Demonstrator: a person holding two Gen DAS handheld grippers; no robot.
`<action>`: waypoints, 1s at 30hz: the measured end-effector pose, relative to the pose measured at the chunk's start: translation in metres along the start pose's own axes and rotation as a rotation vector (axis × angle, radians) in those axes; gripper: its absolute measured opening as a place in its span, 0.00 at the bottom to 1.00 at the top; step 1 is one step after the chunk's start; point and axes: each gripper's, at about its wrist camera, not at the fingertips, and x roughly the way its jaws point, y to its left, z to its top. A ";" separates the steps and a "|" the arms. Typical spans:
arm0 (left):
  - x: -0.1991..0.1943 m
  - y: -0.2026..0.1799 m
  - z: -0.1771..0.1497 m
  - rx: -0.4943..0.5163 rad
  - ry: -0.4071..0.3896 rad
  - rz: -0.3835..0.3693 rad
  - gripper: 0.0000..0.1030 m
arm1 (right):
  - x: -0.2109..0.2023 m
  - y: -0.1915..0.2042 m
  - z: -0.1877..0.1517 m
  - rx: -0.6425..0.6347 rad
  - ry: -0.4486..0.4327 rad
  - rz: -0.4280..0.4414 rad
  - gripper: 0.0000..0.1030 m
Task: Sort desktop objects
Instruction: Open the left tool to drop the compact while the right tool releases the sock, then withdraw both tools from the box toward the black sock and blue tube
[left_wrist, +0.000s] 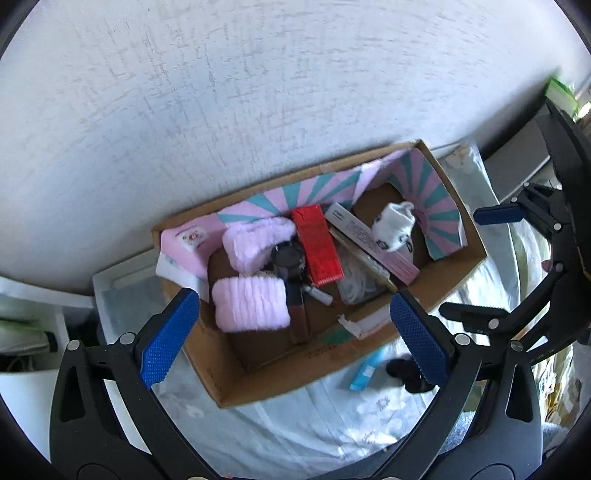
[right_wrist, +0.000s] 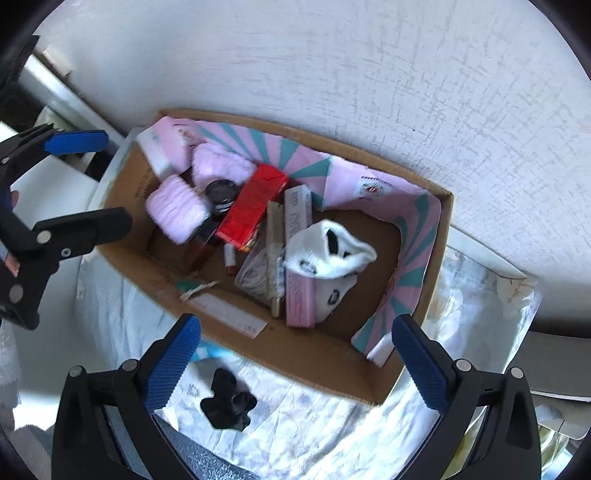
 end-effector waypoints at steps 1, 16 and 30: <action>-0.003 -0.002 -0.004 0.003 -0.002 0.001 1.00 | -0.002 0.002 -0.003 0.002 -0.003 0.003 1.00; -0.042 0.000 -0.057 -0.105 -0.085 0.035 1.00 | -0.048 -0.008 -0.056 0.044 -0.103 0.061 1.00; -0.001 -0.055 -0.112 -0.041 -0.088 0.035 1.00 | -0.025 0.018 -0.136 -0.083 -0.086 0.075 1.00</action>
